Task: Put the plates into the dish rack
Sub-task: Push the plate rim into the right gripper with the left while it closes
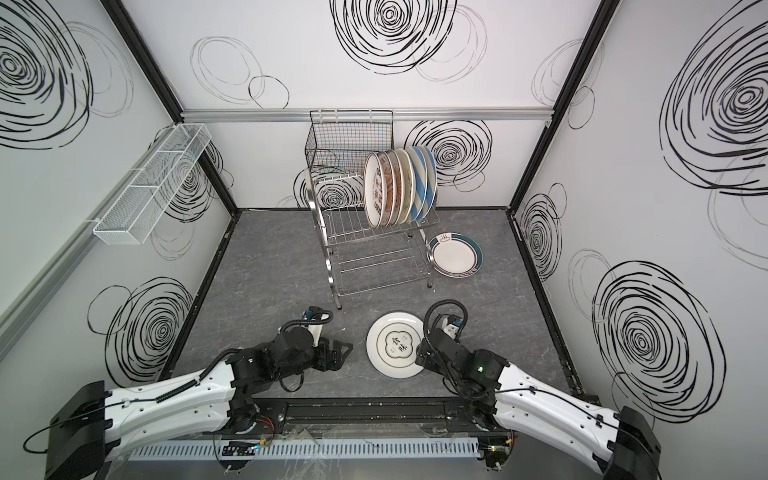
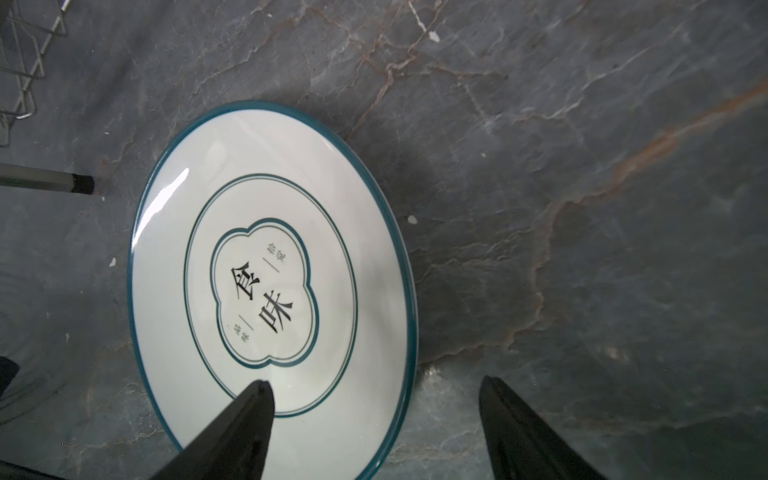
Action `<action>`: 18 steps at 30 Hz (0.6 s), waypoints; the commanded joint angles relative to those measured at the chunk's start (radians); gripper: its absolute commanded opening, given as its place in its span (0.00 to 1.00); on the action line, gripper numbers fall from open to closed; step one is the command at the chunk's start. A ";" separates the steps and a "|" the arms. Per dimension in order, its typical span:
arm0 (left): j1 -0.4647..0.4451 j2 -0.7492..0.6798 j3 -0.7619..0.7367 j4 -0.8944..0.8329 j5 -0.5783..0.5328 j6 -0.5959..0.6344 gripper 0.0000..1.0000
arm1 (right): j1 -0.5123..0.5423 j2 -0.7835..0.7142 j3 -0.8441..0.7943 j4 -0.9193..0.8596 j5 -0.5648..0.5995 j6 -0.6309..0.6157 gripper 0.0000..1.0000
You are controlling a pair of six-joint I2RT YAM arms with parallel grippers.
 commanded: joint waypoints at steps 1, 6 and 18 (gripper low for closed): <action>-0.011 0.033 -0.010 0.118 -0.011 -0.013 0.96 | -0.028 -0.103 -0.072 0.106 -0.024 0.010 0.76; -0.022 0.089 0.006 0.138 -0.011 0.017 0.96 | -0.107 -0.233 -0.177 0.177 -0.108 -0.014 0.68; -0.028 0.134 0.021 0.156 0.007 0.011 0.96 | -0.233 -0.067 -0.230 0.309 -0.248 -0.146 0.67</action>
